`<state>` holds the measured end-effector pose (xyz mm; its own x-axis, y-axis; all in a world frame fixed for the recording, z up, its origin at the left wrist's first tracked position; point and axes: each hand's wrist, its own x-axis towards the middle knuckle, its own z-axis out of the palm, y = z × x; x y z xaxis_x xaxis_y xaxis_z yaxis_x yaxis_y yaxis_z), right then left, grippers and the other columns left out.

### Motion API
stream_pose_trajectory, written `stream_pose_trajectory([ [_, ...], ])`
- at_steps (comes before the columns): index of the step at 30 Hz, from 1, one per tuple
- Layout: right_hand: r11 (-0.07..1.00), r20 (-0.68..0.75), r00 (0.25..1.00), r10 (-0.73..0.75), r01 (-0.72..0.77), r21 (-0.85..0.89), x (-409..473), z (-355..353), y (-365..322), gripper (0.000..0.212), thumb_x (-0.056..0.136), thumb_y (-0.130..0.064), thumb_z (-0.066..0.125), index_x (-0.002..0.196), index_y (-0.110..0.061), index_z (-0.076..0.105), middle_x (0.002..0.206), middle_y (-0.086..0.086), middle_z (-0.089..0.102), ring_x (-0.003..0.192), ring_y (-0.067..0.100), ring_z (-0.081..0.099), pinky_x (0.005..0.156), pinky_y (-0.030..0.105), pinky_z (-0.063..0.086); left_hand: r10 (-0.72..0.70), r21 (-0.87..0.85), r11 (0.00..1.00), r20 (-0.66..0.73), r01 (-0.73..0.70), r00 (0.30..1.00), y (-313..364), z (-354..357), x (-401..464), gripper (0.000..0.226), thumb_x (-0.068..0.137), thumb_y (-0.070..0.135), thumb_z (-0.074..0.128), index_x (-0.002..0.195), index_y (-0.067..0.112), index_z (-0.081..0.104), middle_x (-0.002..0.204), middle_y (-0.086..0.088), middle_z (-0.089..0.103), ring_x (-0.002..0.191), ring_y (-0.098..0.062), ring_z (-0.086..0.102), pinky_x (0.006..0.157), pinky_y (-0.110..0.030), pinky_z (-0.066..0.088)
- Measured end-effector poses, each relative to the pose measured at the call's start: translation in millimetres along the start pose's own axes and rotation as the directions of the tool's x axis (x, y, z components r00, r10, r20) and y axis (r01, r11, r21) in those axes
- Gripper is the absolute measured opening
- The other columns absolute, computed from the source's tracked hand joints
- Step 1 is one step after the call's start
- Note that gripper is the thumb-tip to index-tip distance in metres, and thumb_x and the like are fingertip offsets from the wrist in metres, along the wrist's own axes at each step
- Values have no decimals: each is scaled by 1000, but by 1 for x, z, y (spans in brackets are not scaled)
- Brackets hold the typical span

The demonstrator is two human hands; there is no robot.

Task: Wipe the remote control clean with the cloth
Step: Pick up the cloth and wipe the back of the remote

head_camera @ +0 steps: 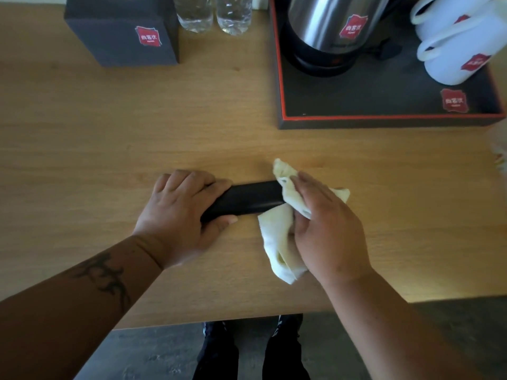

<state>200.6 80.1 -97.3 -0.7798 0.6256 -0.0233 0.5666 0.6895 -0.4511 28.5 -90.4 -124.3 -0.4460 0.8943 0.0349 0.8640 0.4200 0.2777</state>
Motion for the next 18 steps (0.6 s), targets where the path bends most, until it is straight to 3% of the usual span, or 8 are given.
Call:
stream_pose_trajectory([
  [5, 954, -10, 966, 257, -252, 164, -12, -14, 6, 46, 92, -13, 51, 132, -34, 57, 117, -19, 65, 95, -1, 59, 76, 8, 43, -2, -9, 1000, 11, 2, 1000, -1, -1, 0, 61, 90, 64, 43, 136, 25, 52, 119, 2, 56, 110, -23, 46, 99, -45, 36],
  [7, 954, -63, 961, 270, -258, 154, -16, -5, -10, 45, 90, -13, 53, 132, -27, 58, 120, -12, 63, 105, 6, 59, 86, 18, 50, 6, -3, 1000, 6, -6, 1000, 1, -1, 0, 61, 90, 64, 43, 135, 24, 52, 119, 2, 56, 109, -23, 46, 99, -46, 37],
  [9, 969, -137, 961, 239, -228, 91, -24, 11, -30, 48, 84, -14, 53, 131, -14, 60, 125, -1, 58, 115, 15, 53, 95, 37, 51, -4, 4, 1000, -3, 5, 1000, 1, 0, 0, 61, 90, 64, 44, 134, 23, 54, 118, 1, 57, 109, -23, 46, 98, -46, 38],
  [11, 977, -154, 966, 209, -198, 82, -29, 21, -43, 51, 79, -18, 49, 127, -9, 62, 121, 5, 58, 111, 22, 54, 86, 45, 54, 0, 16, 1000, -13, 1, 1000, 0, 1, 0, 61, 89, 64, 46, 134, 23, 55, 117, 0, 58, 107, -24, 47, 97, -46, 38],
  [16, 998, 39, 998, -55, 54, 7, -26, 23, -61, 46, 80, -22, 64, 126, -16, 63, 113, -1, 60, 99, 17, 58, 84, 33, 51, -2, -2, 1000, -59, 2, 998, 1, 5, -1, 60, 87, 61, 47, 129, 20, 62, 113, -2, 60, 105, -28, 51, 95, -44, 37],
  [18, 995, 70, 993, -97, 95, 29, -16, 12, -54, 48, 81, -27, 53, 128, -22, 62, 109, -4, 59, 95, 13, 57, 80, 30, 52, -7, 7, 1000, -52, 7, 999, 0, 5, -1, 61, 88, 63, 47, 130, 21, 61, 114, -1, 60, 106, -28, 51, 97, -44, 37],
])
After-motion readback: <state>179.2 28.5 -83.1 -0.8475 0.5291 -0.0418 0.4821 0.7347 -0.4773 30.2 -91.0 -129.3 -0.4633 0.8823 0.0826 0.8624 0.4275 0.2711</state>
